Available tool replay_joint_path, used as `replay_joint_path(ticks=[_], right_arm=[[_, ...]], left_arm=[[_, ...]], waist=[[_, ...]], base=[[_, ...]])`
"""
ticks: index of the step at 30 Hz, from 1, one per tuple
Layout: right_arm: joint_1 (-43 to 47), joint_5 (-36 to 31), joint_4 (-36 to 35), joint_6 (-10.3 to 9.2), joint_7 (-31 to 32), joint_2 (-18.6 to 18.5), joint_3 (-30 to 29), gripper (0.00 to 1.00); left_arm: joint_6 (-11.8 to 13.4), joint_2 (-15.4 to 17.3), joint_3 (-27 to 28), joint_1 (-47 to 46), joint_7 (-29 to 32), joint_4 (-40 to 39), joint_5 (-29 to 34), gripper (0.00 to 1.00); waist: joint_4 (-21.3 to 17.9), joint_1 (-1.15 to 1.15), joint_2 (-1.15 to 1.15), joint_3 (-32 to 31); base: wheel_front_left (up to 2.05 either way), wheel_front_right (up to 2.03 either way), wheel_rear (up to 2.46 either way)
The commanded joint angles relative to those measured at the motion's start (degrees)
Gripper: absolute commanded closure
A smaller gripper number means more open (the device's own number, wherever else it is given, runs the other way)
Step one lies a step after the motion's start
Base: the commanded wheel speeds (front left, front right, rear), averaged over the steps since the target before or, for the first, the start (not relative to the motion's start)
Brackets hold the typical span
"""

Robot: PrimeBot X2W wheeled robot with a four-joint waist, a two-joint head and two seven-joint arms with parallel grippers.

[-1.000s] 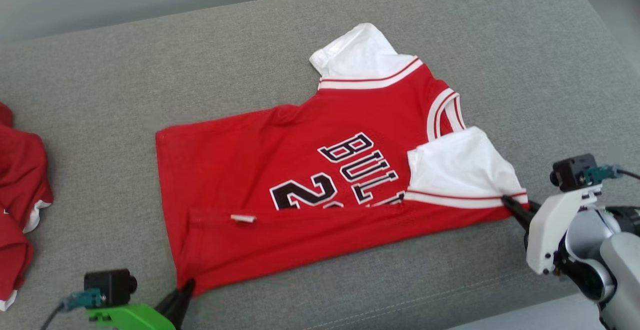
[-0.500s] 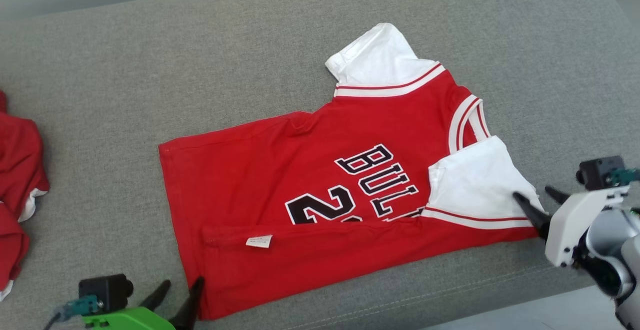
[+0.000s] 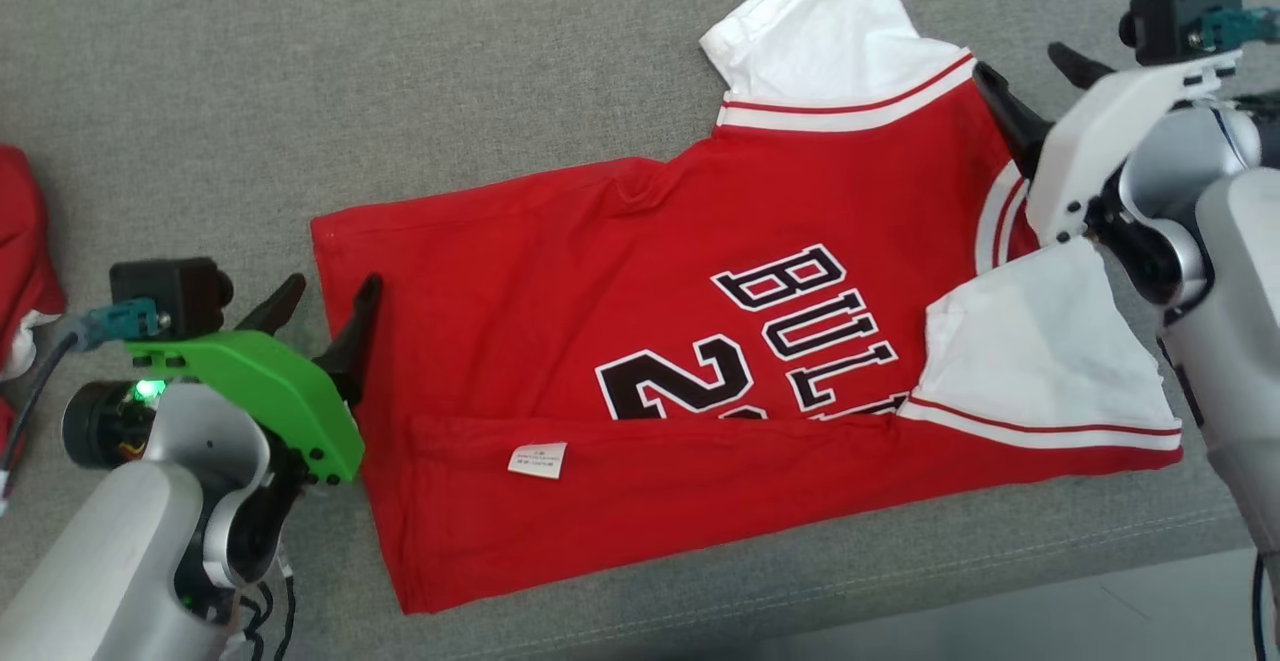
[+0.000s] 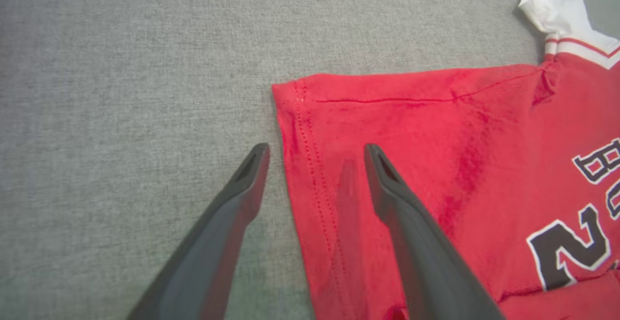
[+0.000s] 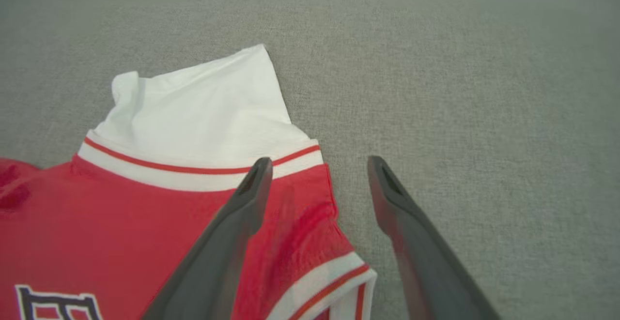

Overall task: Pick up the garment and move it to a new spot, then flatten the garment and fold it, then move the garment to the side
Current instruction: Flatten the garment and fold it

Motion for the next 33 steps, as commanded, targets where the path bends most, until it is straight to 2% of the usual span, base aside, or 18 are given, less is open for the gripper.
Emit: replay_joint_path(ticks=[1, 7, 20, 21, 22, 23, 24, 25, 26, 28, 29, 30, 33], right_arm=[[-2.18, -0.85, 1.73, -0.09, -1.03, 0.67, 0.52, 0.00], [-10.57, -2.63, 10.62, -0.09, -4.04, 2.37, 2.67, 0.00], [-19.46, -2.29, 23.33, -0.09, -6.75, 4.26, 6.36, 0.00], [-19.64, -1.93, 23.88, -0.09, -7.10, 4.40, 6.84, 0.21], [-19.87, -1.66, 24.37, -0.08, -7.78, 4.49, 7.13, 0.63], [-20.00, -1.45, 24.95, -0.08, -8.31, 4.55, 7.50, 0.94], [-19.94, -1.19, 25.37, -0.09, -8.73, 4.63, 7.94, 1.00], [-19.86, -0.81, 25.74, -0.09, -9.18, 4.61, 8.42, 1.00], [-19.90, -0.44, 26.06, -0.11, -9.87, 4.32, 8.62, 1.00], [-20.13, 0.31, 26.51, -0.12, -11.27, 3.59, 8.96, 1.00], [-20.23, 0.65, 26.73, -0.12, -11.96, 3.36, 9.17, 1.00], [-20.30, 1.06, 26.93, -0.12, -12.66, 3.24, 9.39, 1.00], [-20.70, 1.99, 27.83, -0.11, -14.98, 2.64, 9.44, 1.00]], left_arm=[[-0.94, -0.62, -0.73, -2.33, 0.41, 1.22, 0.51, 0.00], [-3.88, -3.60, -3.80, -8.60, 0.92, 6.28, 2.00, 0.00], [-7.53, -7.44, -6.77, -12.65, 0.69, 11.85, 1.63, 0.00], [-7.59, -7.59, -6.87, -12.87, 0.81, 12.22, 1.45, 0.00], [-7.77, -7.80, -6.90, -12.92, 0.85, 12.62, 1.16, 0.00], [-8.04, -8.01, -6.98, -12.97, 0.95, 12.99, 0.94, 0.00], [-8.33, -8.25, -6.92, -13.10, 0.74, 13.25, 0.65, 0.00], [-8.43, -8.55, -6.71, -13.17, 0.53, 13.55, 0.23, 0.00], [-8.67, -8.65, -6.67, -13.24, 0.50, 13.88, -0.05, 0.11], [-9.09, -8.98, -6.59, -13.59, 0.00, 14.38, -0.30, 0.55], [-9.26, -9.21, -6.63, -13.72, -0.23, 14.69, -0.40, 0.69], [-9.55, -9.45, -6.65, -13.76, -0.49, 15.07, -0.57, 1.00], [-9.94, -10.24, -6.02, -13.98, -1.95, 16.41, -1.12, 1.00]], waist=[[2.89, 0.00, 0.62, 3.63], [6.31, 0.00, 0.62, 6.02], [9.61, 0.00, 0.62, 7.76], [9.61, 0.00, 0.62, 7.77], [9.54, 0.00, 0.62, 7.74], [9.44, 0.00, 0.62, 7.66], [9.29, 0.00, 0.62, 7.54], [9.10, 0.00, 0.62, 7.38], [8.88, 0.00, 0.62, 7.21], [8.37, 0.00, 0.62, 6.94], [8.08, 0.00, 0.62, 6.73], [7.79, 0.00, 0.62, 6.50], [6.93, 0.00, 0.62, 5.63]], base=[[0.00, 0.00, 0.00], [0.00, 0.00, 0.00], [0.00, 0.00, 0.00], [0.00, 0.00, 0.00], [0.00, 0.00, 0.00], [0.00, 0.00, 0.00], [0.00, 0.00, 0.00], [0.00, 0.00, 0.00], [0.00, 0.00, 0.00], [0.00, 0.00, 0.00], [0.00, 0.00, 0.00], [0.00, 0.00, 0.00], [0.00, 0.00, 0.00]])
